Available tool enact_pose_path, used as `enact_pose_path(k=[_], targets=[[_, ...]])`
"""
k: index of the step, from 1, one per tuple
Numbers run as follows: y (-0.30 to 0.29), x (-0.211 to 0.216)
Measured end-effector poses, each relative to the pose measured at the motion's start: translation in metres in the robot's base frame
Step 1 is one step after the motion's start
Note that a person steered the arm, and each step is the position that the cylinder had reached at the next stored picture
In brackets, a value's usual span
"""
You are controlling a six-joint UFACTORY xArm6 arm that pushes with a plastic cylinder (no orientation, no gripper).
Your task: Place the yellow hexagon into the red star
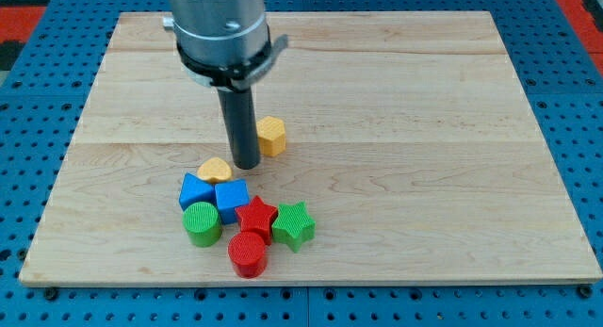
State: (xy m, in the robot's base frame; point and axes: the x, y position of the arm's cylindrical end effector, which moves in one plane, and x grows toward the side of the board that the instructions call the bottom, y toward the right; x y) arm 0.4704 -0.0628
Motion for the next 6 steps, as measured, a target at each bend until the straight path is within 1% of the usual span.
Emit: enact_pose_path(k=[1, 2, 3, 4, 5, 6], targets=[[-0.025, -0.069], [-0.034, -0.102], [0.015, -0.056], [0.020, 0.036], [0.019, -0.002], [0.046, -0.035]])
